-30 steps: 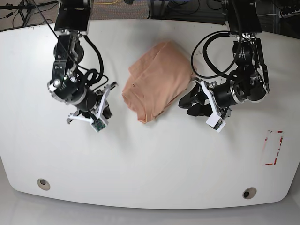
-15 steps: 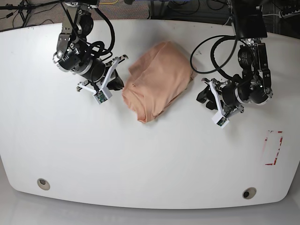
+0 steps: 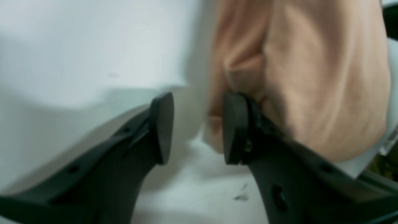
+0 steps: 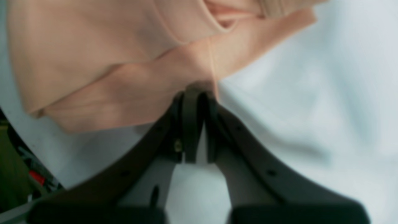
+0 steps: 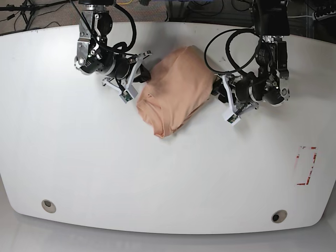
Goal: Fold the T-shirt properly
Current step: 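Grasp the bundle with both grippers and fold it over once more, then release the right gripper and grasp the bundle with the left gripper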
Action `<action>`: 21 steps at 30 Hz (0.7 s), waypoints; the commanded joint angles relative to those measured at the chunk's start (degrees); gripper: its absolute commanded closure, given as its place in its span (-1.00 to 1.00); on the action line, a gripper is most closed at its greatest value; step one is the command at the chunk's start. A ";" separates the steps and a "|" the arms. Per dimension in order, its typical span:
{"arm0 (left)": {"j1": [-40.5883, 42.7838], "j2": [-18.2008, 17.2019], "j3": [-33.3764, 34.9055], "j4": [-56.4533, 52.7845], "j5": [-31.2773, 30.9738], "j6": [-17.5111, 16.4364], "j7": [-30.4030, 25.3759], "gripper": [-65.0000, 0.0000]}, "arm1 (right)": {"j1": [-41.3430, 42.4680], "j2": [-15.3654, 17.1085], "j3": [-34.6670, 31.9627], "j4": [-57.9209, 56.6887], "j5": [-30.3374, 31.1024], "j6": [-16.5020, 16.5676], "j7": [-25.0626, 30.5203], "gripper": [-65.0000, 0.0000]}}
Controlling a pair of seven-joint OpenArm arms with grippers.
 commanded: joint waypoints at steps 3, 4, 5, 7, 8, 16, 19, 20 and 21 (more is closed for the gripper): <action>1.78 1.49 -0.01 1.03 -1.07 -0.03 -1.06 0.30 | 4.28 2.35 -3.74 -4.13 1.20 0.08 2.08 0.87; 2.31 1.93 -0.01 1.03 -1.07 -0.03 -1.06 0.30 | 5.25 2.44 -4.71 -5.27 1.20 0.08 2.08 0.87; 2.84 2.28 -0.01 1.03 -1.07 -0.03 -1.06 0.30 | 6.13 2.61 -5.24 -6.32 1.20 0.08 2.08 0.87; 3.89 2.64 -0.01 1.03 -1.07 -0.03 -1.06 0.30 | 7.62 3.49 -6.21 -8.35 1.20 0.08 2.08 0.87; 4.60 2.72 -0.01 1.03 -1.07 -0.03 -1.06 0.30 | 8.59 4.02 -6.73 -9.40 1.20 0.08 2.17 0.87; 6.71 2.90 2.89 1.03 -1.16 -0.08 -1.06 0.30 | 14.39 6.31 -7.79 -11.77 1.20 0.08 1.91 0.87; 7.14 3.69 3.33 1.03 -1.16 -0.08 -1.06 0.30 | 15.97 7.27 -9.37 -11.77 1.20 0.08 1.82 0.87; 7.23 3.87 3.33 1.03 -1.16 -0.08 -1.06 0.30 | 16.32 7.71 -9.99 -11.77 1.20 0.08 1.73 0.87; 7.32 3.87 3.33 1.03 -1.16 -0.08 -1.06 0.30 | 16.59 7.98 -10.34 -11.77 1.20 0.08 1.73 0.87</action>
